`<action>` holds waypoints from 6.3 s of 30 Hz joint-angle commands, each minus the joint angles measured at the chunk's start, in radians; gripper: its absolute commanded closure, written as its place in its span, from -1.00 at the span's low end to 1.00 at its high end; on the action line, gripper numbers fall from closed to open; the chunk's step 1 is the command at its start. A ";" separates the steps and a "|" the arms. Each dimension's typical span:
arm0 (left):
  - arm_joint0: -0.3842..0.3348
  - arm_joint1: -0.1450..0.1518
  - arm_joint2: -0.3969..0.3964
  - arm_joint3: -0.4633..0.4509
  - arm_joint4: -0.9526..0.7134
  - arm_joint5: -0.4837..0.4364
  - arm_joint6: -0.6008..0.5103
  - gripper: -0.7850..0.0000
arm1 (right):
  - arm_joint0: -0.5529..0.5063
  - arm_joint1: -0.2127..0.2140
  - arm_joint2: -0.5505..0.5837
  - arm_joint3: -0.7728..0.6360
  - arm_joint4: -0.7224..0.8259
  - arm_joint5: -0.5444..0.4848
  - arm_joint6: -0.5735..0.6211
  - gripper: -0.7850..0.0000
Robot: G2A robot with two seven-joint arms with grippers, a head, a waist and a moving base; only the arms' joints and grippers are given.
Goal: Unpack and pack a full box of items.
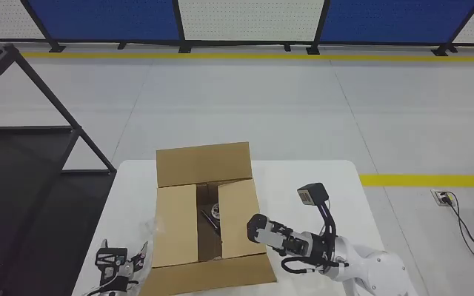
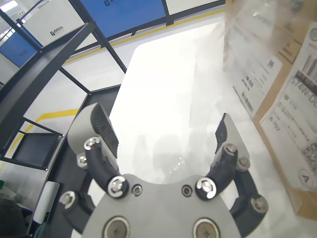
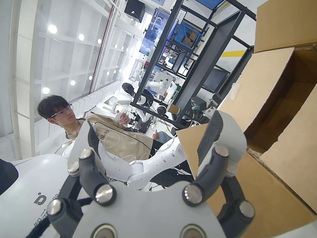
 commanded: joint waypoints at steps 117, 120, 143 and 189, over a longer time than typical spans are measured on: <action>0.401 0.002 -0.235 -0.308 -0.126 -0.323 0.700 -1.00 | -0.003 0.025 -0.049 -0.031 -0.069 0.025 0.070 -1.00; 0.401 0.002 -0.235 -0.308 -0.126 -0.323 0.700 -1.00 | -0.004 0.025 -0.051 -0.036 -0.070 0.022 0.069 -1.00; 0.254 -0.010 -0.188 -0.400 -0.276 -0.164 0.314 -1.00 | -0.196 0.105 0.043 -0.166 -0.047 -0.168 0.361 -1.00; 0.018 0.020 -0.289 -0.362 -0.216 -0.202 -0.001 -1.00 | -0.167 0.159 -0.110 -0.173 -0.264 -0.039 0.144 -1.00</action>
